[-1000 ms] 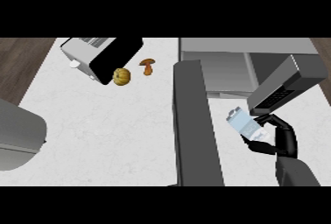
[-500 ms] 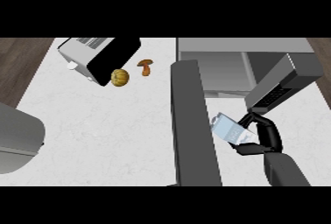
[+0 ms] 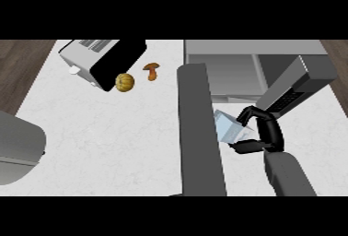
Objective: Pick up the milk, place it into the microwave and close the microwave
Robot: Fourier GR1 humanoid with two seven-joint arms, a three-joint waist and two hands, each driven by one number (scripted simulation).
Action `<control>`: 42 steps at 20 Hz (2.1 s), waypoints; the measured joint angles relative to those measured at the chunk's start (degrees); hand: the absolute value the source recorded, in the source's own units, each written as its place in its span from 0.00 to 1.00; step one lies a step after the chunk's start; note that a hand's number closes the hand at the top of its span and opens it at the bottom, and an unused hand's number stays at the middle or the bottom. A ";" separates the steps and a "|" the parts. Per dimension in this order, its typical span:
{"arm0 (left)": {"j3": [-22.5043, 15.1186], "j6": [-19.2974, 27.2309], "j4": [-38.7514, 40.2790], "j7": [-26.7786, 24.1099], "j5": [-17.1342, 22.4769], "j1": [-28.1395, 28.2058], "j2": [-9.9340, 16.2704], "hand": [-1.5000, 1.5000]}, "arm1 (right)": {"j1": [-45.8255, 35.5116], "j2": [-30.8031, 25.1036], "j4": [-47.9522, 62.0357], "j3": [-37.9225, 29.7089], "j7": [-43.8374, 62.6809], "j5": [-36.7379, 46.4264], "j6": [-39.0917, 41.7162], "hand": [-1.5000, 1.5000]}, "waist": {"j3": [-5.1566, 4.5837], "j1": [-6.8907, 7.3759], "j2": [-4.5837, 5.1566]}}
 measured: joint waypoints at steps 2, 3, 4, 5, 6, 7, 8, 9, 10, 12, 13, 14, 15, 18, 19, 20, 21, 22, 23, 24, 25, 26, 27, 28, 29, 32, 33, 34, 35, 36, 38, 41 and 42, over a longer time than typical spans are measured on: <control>1.47 -0.32 0.02 0.94 1.85 -0.06 0.79 0.00 | 0.40 0.95 -3.04 0.99 2.79 0.46 -1.67 1.00 | 0.01 -0.02 0.08; 1.98 -0.12 0.88 1.32 2.27 -0.95 1.42 0.00 | -0.30 0.89 -3.87 1.18 4.64 0.77 -2.16 1.00 | 0.03 -0.11 0.19; 2.20 -0.30 0.14 1.84 2.77 -0.54 1.42 0.00 | -1.22 0.53 -4.53 1.09 6.37 0.90 -2.45 1.00 | 0.04 -0.09 0.27; 2.58 -0.72 0.31 1.67 2.89 -0.42 1.31 0.00 | -1.84 0.63 -5.00 1.31 7.70 1.43 -3.26 1.00 | 0.04 -0.12 0.34; 3.00 -1.32 0.85 1.30 3.10 -0.34 1.33 0.00 | -3.11 0.78 -4.46 1.26 8.69 2.08 -4.49 1.00 | 0.05 -0.06 0.43; 3.10 -1.18 1.35 1.43 2.94 -1.03 1.50 0.00 | -4.57 0.66 -3.89 1.25 9.57 2.78 -5.40 1.00 | 0.06 -0.06 0.52; 3.13 -1.30 2.08 1.20 2.45 -1.54 1.37 0.00 | -5.45 0.68 -3.86 1.49 10.66 3.59 -6.43 1.00 | 0.06 -0.11 0.58; 3.57 -1.91 1.97 0.99 2.93 -1.00 1.34 0.00 | -7.01 0.45 -2.97 1.37 11.48 4.46 -7.67 1.00 | 0.06 0.07 0.61; 3.43 -1.94 1.05 1.46 3.16 -0.56 0.99 0.00 | -8.67 0.12 -1.35 1.32 11.50 5.45 -8.72 1.00 | 0.07 0.28 0.64; 3.92 -2.18 2.26 1.12 2.78 -1.30 1.21 0.00 | -12.29 -0.10 1.05 1.75 13.36 7.57 -10.64 1.00 | 0.08 0.41 0.71; 4.12 -2.38 2.96 1.07 2.92 -1.85 1.54 0.00 | -14.03 -0.08 3.10 1.83 13.41 8.63 -11.79 1.00 | 0.08 0.54 0.74; 4.18 -2.50 3.02 0.90 2.59 -1.87 1.31 0.00 | -16.12 -0.45 4.60 1.66 14.33 9.31 -12.41 1.00 | 0.09 0.67 0.76; 4.63 -2.87 3.59 0.82 2.96 -1.96 1.71 0.00 | -18.06 -0.32 6.29 1.65 14.91 10.18 -13.55 1.00 | 0.09 0.83 0.80; 4.13 -3.59 4.24 0.31 2.09 -2.44 1.19 0.00 | -23.40 -0.91 13.32 0.13 14.31 11.46 -16.43 1.00 | 0.09 1.45 0.91; 3.79 -3.59 4.68 0.33 1.65 -2.95 1.09 0.00 | -24.96 -1.13 15.56 -0.26 14.26 12.04 -17.62 1.00 | 0.06 1.55 0.94; 4.47 -3.69 4.36 0.92 2.78 -2.68 1.80 0.00 | -26.21 -1.39 17.20 -0.58 14.31 12.51 -18.62 1.00 | 0.04 1.62 0.90; 4.49 -3.91 4.54 0.62 2.69 -2.90 1.74 0.00 | -27.27 -1.79 19.16 -1.03 13.73 12.90 -19.57 1.00 | 0.03 1.81 0.92; 4.48 -4.02 4.74 0.75 2.78 -3.14 1.96 0.00 | -28.35 -2.22 20.91 -1.48 13.25 13.22 -20.39 1.00 | 0.01 1.97 0.95; 4.37 -4.14 4.71 0.78 2.85 -3.26 1.94 0.00 | -29.37 -2.60 22.47 -1.87 13.06 13.59 -21.40 1.00 | 0.00 2.15 1.00; 4.18 -4.40 5.25 0.54 2.51 -3.55 1.87 0.00 | -30.41 -3.09 23.86 -2.32 12.91 13.83 -22.18 1.00 | 0.00 2.32 1.10; 4.05 -4.21 5.83 0.63 2.39 -4.40 2.16 0.00 | -31.22 -3.49 25.12 -2.78 12.50 13.96 -22.85 1.00 | 0.00 2.48 1.25; 3.99 -4.38 5.75 0.58 2.49 -4.38 2.10 0.00 | -31.86 -3.66 26.38 -3.15 12.36 14.18 -23.82 1.00 | -0.01 2.71 1.30; 3.91 -4.35 5.64 0.86 2.51 -4.62 2.34 0.00 | -32.72 -4.09 27.48 -3.54 12.32 14.32 -24.37 1.00 | 0.01 2.95 1.43; 3.95 -4.45 6.11 0.55 2.24 -5.04 2.44 0.00 | -33.33 -4.40 28.41 -3.90 12.13 14.49 -25.27 1.00 | 0.00 3.16 1.55; 3.76 -4.58 6.36 0.39 2.13 -5.21 2.28 0.00 | -33.98 -4.98 29.30 -4.20 12.13 14.78 -26.35 1.00 | 0.00 3.35 1.64; 3.50 -4.85 7.02 0.20 1.89 -5.89 2.42 0.00 | -34.95 -6.67 31.19 -4.96 11.24 15.74 -30.78 1.00 | 0.02 3.90 2.01; 3.40 -4.93 6.95 0.07 1.60 -5.87 2.27 0.00 | -35.17 -7.13 31.61 -5.11 10.82 16.13 -32.57 1.00 | 0.01 4.11 2.07; 3.33 -5.13 7.33 -0.01 1.54 -6.13 2.44 0.00 | -35.81 -7.81 32.14 -5.06 10.73 16.70 -33.80 1.00 | 0.01 4.39 2.21; 3.11 -5.33 7.41 -0.11 1.34 -6.36 2.48 0.00 | -36.48 -8.13 32.61 -4.98 10.80 17.25 -35.28 1.00 | 0.00 4.75 2.34; 2.83 -5.18 7.34 0.09 1.12 -6.65 2.46 0.00 | -36.94 -8.38 33.05 -4.92 10.57 17.74 -36.67 1.00 | 0.01 4.93 2.43; 2.43 -5.26 7.64 0.15 0.90 -7.28 2.62 0.00 | -37.85 -9.21 34.07 -4.90 10.50 18.53 -38.66 1.00 | 0.03 5.46 2.71; 1.82 -5.28 8.27 0.17 0.33 -7.98 2.51 0.00 | -38.12 -10.20 35.65 -4.40 10.06 20.06 -41.72 1.00 | 0.07 6.10 3.10; 1.78 -5.11 8.16 0.37 0.33 -8.22 2.64 0.00 | -38.32 -10.62 36.41 -4.19 10.39 20.55 -42.22 1.00 | 0.10 6.41 3.23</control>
